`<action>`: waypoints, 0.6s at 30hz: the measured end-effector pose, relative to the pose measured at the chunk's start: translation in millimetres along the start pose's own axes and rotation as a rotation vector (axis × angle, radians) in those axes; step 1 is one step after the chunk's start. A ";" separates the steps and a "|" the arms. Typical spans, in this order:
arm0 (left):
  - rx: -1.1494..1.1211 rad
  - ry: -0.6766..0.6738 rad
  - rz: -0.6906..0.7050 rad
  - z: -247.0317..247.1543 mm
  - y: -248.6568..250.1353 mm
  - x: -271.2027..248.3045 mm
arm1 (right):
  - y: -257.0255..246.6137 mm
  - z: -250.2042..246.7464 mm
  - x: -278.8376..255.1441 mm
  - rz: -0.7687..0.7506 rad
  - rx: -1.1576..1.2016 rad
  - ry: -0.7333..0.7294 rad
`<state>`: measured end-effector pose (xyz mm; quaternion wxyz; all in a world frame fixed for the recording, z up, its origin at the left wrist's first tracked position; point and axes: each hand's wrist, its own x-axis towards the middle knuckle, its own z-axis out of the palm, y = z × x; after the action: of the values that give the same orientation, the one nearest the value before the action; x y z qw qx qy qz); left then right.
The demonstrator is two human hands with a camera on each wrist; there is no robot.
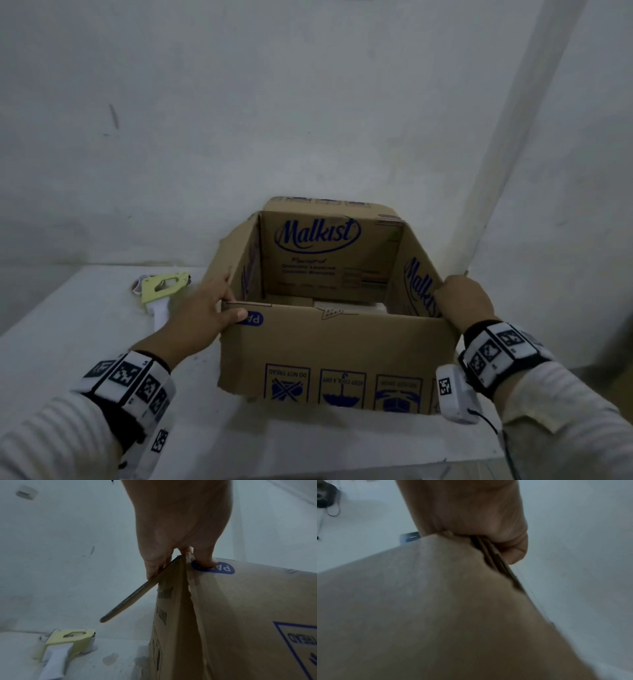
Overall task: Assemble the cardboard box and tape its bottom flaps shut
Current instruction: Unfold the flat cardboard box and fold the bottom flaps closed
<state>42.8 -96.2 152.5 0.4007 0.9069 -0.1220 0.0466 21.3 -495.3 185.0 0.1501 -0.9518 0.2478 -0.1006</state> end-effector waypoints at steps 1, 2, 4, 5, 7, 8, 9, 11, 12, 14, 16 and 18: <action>0.005 0.004 -0.010 3.0 1.6 -3.0 | 2.4 1.7 -1.1 0.010 0.017 -0.009; 0.012 0.015 -0.024 6.1 3.7 -4.9 | 4.5 3.1 -2.1 0.011 0.036 -0.014; 0.021 0.047 -0.065 11.4 9.9 -8.6 | 7.6 3.3 -4.0 -0.017 0.075 -0.009; 0.018 0.060 -0.079 13.9 12.4 -10.6 | 8.8 2.6 -4.0 -0.037 0.087 -0.003; 0.011 0.083 -0.099 18.3 16.0 -14.9 | 11.0 2.3 -2.4 -0.077 0.092 0.019; 0.010 0.097 -0.114 20.1 18.2 -17.5 | 11.7 2.2 -2.1 -0.093 0.092 0.031; 0.009 0.109 -0.133 21.4 21.2 -20.6 | 12.4 2.1 -2.6 -0.104 0.094 0.039; 0.002 0.124 -0.167 24.4 27.3 -26.0 | 13.1 2.6 -3.6 -0.123 0.108 0.057; -0.009 0.127 -0.176 26.1 30.6 -28.3 | 13.1 2.3 -4.3 -0.134 0.119 0.066; -0.029 0.128 -0.188 27.4 34.1 -31.2 | 10.1 3.2 -5.2 -0.180 0.119 0.108; -0.042 0.123 -0.211 29.5 37.2 -33.7 | 5.3 1.5 -11.3 -0.283 0.054 0.153; -0.053 0.129 -0.231 32.2 41.6 -36.1 | -5.8 1.8 -24.8 -0.425 -0.043 0.177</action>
<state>-3.3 -140.3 153.9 0.4343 0.8990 0.0079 0.0550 3.2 -477.6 182.4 0.0826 -0.9731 0.0560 -0.2078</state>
